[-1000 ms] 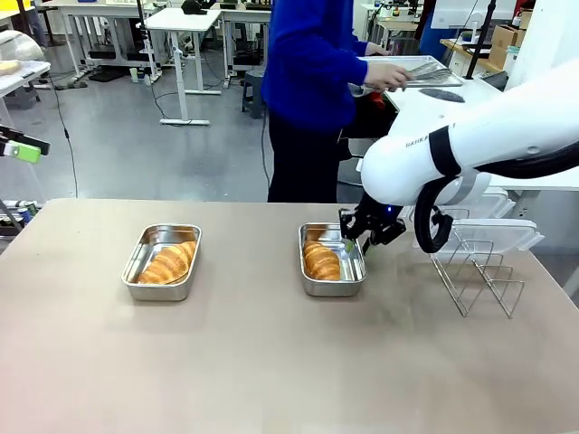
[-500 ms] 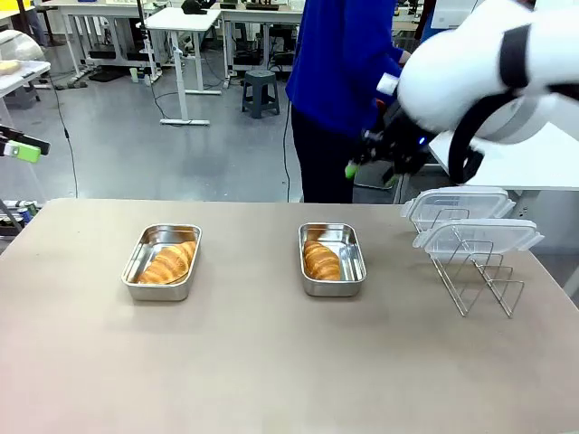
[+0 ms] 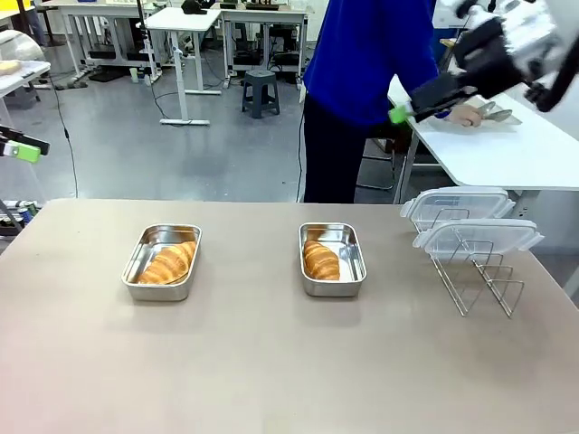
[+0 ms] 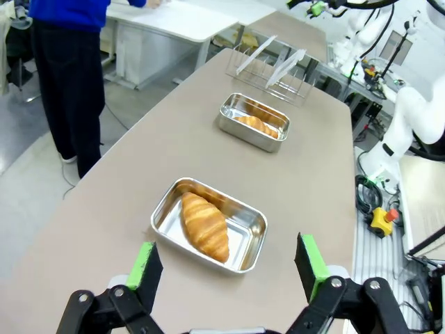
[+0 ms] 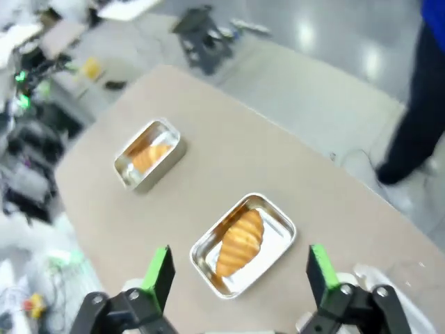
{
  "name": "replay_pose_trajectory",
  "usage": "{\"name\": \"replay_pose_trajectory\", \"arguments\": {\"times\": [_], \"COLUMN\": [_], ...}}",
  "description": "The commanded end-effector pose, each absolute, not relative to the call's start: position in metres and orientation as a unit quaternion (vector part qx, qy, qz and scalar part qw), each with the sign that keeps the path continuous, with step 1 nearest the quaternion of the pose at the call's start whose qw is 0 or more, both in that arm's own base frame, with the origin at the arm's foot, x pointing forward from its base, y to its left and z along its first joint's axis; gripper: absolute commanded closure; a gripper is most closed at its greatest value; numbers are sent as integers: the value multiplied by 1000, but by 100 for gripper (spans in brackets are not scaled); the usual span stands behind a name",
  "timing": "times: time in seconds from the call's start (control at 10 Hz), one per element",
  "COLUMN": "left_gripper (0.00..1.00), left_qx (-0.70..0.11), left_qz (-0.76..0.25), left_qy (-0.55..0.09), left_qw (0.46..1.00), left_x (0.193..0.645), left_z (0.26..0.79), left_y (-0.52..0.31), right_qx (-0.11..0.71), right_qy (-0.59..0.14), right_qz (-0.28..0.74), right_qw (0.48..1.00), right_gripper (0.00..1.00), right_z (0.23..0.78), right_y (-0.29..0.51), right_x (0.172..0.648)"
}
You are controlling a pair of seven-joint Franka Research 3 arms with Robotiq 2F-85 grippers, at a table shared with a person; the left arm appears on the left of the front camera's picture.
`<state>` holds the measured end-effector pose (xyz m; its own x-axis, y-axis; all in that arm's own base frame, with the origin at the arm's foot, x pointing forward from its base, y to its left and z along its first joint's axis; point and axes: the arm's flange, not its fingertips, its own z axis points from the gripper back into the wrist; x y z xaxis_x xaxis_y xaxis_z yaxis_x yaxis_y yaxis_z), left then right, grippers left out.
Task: Place the bread in airtight containers.
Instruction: Once an object is inside an Airtight Container , place the container in the center of the table, then pick up one Airtight Container lid and hand it to the human.
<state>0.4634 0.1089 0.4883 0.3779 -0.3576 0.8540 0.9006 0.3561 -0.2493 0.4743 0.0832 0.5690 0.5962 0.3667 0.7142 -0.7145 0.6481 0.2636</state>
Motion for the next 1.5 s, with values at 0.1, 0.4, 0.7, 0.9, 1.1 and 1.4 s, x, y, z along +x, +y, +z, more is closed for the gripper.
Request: {"name": "replay_pose_trajectory", "arguments": {"times": [0.1,0.4,0.7,0.9,1.1,1.4], "left_gripper": [0,0,0,0,0,0], "left_qx": [-379,-379,-379,-379,-379,-379], "left_qz": [-428,-428,-428,-428,-428,-428], "left_qy": [-362,-362,-362,-362,-362,-362], "left_qw": [736,736,736,736,736,736], "left_x": [463,463,463,463,463,463], "left_z": [489,489,489,489,489,489], "left_y": [109,109,109,109,109,109], "right_qx": [337,354,346,346,346,346], "right_qy": [-343,-374,-362,-362,-362,-362], "right_qz": [424,437,435,435,435,435], "right_qw": [767,737,748,748,748,748], "right_gripper": [0,0,0,0,0,0], "right_z": [511,494,492,492,492,492], "right_y": [-6,-31,-37,-37,-37,-37], "right_x": [468,464,455,455,455,455]}}
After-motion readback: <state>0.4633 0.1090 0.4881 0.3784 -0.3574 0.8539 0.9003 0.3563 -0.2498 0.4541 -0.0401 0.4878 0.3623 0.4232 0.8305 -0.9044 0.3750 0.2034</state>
